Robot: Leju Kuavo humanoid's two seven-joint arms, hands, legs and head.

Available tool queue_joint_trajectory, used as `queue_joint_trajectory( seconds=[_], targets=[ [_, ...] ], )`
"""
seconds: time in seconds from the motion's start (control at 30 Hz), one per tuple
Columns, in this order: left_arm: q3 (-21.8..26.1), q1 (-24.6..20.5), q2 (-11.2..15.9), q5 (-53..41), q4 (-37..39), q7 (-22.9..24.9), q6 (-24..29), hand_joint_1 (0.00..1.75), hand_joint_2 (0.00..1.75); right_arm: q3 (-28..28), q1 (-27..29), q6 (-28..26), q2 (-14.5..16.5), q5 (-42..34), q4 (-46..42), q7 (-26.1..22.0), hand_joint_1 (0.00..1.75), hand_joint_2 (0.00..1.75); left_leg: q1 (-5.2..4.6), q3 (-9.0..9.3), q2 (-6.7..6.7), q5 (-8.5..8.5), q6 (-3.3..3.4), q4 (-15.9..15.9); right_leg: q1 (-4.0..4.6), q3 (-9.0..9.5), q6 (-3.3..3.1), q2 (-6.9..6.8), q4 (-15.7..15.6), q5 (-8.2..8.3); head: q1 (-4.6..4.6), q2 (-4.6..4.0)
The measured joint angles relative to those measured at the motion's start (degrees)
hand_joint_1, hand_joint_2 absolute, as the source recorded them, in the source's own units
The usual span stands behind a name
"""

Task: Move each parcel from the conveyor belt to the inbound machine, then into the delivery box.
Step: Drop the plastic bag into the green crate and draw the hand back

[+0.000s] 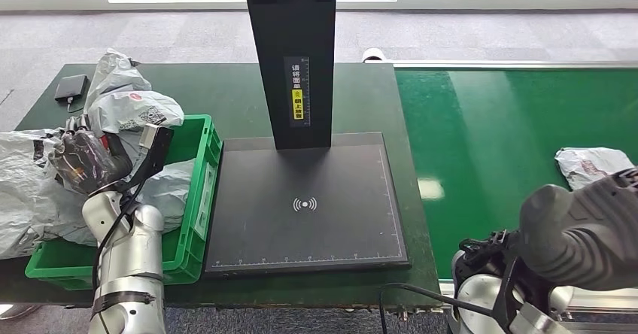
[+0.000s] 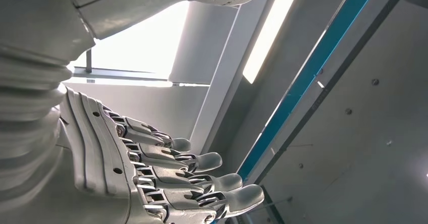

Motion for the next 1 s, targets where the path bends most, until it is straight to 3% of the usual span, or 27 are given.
queue_joint_trajectory(
  seconds=[0.43, 0.57, 0.6, 0.73, 1.0],
  targets=[
    [1.52, -0.63, 0.11, 0.0, 1.49, -0.31, 0.0, 1.75, 1.75, 0.01, 0.02, 0.0, 0.0, 0.0, -0.01, 0.0, 0.0, 1.75, 0.03, 0.0, 0.0, 0.0, -0.01, -0.01, 0.03, -0.01, -0.01, 0.0, 0.01, 0.0, 0.0, 0.0],
    [3.04, -0.8, 0.14, -0.13, 2.44, -1.24, 0.0, 0.03, 1.75, 0.02, 0.02, 0.0, 0.0, -0.42, 0.1, 0.0, 0.0, 1.75, 0.02, 0.0, 0.01, 0.0, -0.01, -0.01, 0.02, -0.01, 0.0, 0.0, 0.0, 0.0, 0.01, 0.0],
    [3.37, -0.83, 0.14, -0.34, 2.63, -1.27, 0.0, 0.0, 1.75, 0.02, 0.0, 0.0, 0.0, -0.71, 0.23, 0.0, 0.0, 1.75, 0.02, 0.0, 0.0, 0.0, -0.01, -0.01, 0.02, -0.01, 0.0, -0.01, 0.0, 0.0, 0.01, 0.0],
    [4.39, -1.25, 0.15, -0.16, 3.33, -1.51, 0.0, 0.0, 0.0, -0.06, 0.05, 0.0, -0.01, -1.38, 1.64, 0.0, 0.0, 1.75, 0.02, 0.01, -0.01, 0.0, -0.01, 0.0, 0.02, -0.01, 0.0, -0.02, 0.0, 0.0, 0.0, 0.0],
    [5.44, -5.3, 1.37, 5.08, 13.42, -2.63, 0.0, 0.0, 0.0, -1.03, 1.37, 0.02, -0.14, -3.87, 7.04, 0.15, 0.0, 1.75, 0.03, 0.01, -0.09, 0.02, -0.01, -0.01, 0.03, 0.04, -0.01, -0.07, 0.01, 0.01, 0.0, -0.01]
  ],
)
